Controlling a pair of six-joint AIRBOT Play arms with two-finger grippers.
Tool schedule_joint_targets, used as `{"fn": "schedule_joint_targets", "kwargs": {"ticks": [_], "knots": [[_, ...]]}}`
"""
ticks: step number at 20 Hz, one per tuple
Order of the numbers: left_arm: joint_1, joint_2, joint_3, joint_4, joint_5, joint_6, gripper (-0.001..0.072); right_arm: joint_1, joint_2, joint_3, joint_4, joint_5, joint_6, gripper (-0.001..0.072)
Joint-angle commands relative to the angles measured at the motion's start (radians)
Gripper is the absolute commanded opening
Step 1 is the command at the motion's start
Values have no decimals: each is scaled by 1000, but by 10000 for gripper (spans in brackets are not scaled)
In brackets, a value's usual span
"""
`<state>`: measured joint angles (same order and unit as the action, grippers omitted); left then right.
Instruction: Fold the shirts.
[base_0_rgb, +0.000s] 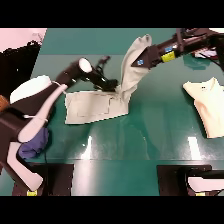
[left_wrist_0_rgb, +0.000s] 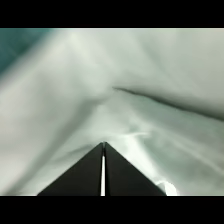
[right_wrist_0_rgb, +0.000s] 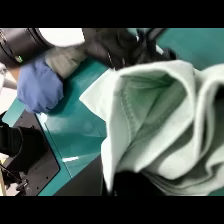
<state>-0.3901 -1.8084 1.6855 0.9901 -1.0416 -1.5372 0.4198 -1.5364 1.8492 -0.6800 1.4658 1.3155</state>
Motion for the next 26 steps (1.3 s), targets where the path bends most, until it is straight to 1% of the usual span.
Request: {"fn": "schedule_joint_targets", "kwargs": {"ticks": [1, 3, 4, 5, 6, 7, 8, 9, 10, 11, 13, 15, 17, 20, 21, 22, 23, 24, 26], "knots": [[147, 129, 10, 86, -48, 1, 24, 117, -41, 2, 36, -84, -65, 17], [250, 216, 10, 92, -79, 21, 24, 221, -103, 2, 87, -177, -129, 17], [298, 259, 10, 96, -96, 27, 24, 279, -142, 2, 85, -225, -150, 19], [340, 297, 10, 97, -109, 27, 25, 331, -181, 2, 85, -269, -172, 55], [381, 334, 10, 98, -119, 27, 25, 378, -223, 2, 84, -312, -200, 277], [413, 364, 10, 98, -122, 27, 25, 410, -259, 3, 84, -337, -220, 516], [442, 394, 10, 99, -122, 27, 25, 430, -286, 2, 84, -336, -226, 614], [462, 417, 10, 99, -123, 27, 25, 432, -301, 2, 82, -317, -226, 612], [476, 436, 10, 99, -127, 27, 25, 425, -303, 2, 66, -285, -225, 593], [479, 451, 10, 101, -131, 28, 24, 408, -296, 2, 34, -246, -222, 545], [477, 462, 9, 93, -145, 53, 25, 347, -269, 2, -44, -148, -144, 543], [477, 462, 9, 87, -171, 53, 25, 269, -241, 0, -161, -60, -91, 480], [477, 462, 9, 87, -191, 54, 25, 188, -211, -40, -249, -50, -54, 478], [477, 462, 9, 87, -209, 60, 25, 37, -163, -180, -263, -72, 11, 478], [477, 462, 9, 87, -209, 80, 25, -5, -155, -234, -261, -87, 31, 479], [477, 462, 9, 87, -209, 80, 25, -43, -152, -284, -253, -105, 40, 485], [477, 462, 9, 87, -208, 80, 25, -72, -153, -335, -222, -121, 50, 540], [477, 462, 9, 87, -208, 80, 25, -92, -153, -386, -174, -153, 51, 627], [477, 462, 9, 87, -208, 80, 25, -106, -153, -477, -105, -240, 48, 627]]}}
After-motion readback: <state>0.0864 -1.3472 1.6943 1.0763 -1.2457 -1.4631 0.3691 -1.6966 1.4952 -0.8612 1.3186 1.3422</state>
